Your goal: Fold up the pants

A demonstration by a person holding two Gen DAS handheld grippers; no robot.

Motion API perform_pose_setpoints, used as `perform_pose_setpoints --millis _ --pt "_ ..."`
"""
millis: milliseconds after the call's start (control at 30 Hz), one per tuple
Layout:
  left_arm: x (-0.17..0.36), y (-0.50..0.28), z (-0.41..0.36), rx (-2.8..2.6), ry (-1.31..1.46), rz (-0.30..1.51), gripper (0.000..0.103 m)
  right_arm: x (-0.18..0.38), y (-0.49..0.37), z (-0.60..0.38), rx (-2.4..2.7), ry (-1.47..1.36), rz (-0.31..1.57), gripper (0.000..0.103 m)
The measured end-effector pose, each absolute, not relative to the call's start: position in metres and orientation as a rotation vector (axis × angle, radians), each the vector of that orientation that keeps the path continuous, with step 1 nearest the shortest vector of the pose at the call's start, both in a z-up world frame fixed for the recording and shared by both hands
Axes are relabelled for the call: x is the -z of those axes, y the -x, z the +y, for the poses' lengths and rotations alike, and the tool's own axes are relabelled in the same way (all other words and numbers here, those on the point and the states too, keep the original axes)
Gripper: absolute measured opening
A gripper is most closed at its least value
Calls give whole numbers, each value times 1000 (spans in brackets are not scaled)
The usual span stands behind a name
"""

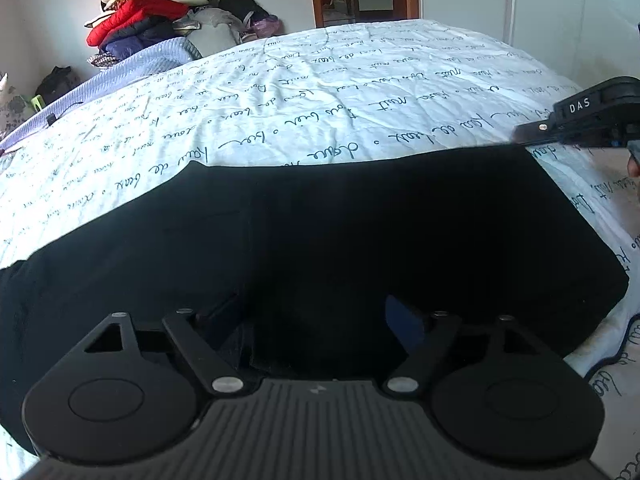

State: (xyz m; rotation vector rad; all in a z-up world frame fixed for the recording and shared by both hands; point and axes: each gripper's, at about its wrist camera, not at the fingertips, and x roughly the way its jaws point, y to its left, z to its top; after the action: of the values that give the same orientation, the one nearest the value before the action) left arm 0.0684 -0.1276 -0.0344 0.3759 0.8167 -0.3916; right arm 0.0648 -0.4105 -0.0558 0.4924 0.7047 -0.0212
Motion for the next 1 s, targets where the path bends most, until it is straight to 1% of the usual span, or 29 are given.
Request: perform_pose_setpoints --millis 67,100,167,200,233,267,367,467,567,600,633,667,733,767,800,900,1000 --pt "29 -65 -129 411 -380 810 82 47 -57 -401 35 -437 699 6" --pt "27 -64 -130 425 -371 808 82 39 -46 -396 42 -415 678 10" --pt "22 -64 -131 429 -348 809 82 23 -17 -376 45 -295 629 22" --pt "20 -65 -133 429 -332 810 82 14 2 -362 65 -200 612 34" --pt "18 -66 -134 434 -314 811 83 9 17 -349 82 -115 607 42" --pt "17 -68 -136 438 -299 813 83 7 33 -335 86 -26 615 42" --pt "18 -72 -143 426 -284 822 83 7 71 -299 13 140 677 42" --pt "25 -73 -146 408 -280 842 83 14 87 -283 -47 159 712 41" --pt "31 -74 -144 404 -268 876 84 26 82 -279 -39 167 729 40" --pt "32 -73 -143 404 -267 871 84 31 77 -281 -34 154 743 37" --pt "32 -73 -142 404 -272 867 84 35 74 -283 -37 141 753 31" --pt "32 -73 -142 402 -277 865 84 39 70 -284 -42 133 765 30" --pt "32 -73 -140 389 -282 860 84 44 68 -283 -29 150 772 15" --pt "32 -73 -140 383 -282 859 84 46 68 -284 -24 146 768 13" --pt "33 -74 -139 381 -280 861 85 45 70 -286 -19 126 762 8" --pt "33 -74 -139 379 -278 861 85 47 75 -289 -1 94 769 7" --pt "31 -72 -140 376 -292 854 84 47 74 -284 -1 120 797 9"
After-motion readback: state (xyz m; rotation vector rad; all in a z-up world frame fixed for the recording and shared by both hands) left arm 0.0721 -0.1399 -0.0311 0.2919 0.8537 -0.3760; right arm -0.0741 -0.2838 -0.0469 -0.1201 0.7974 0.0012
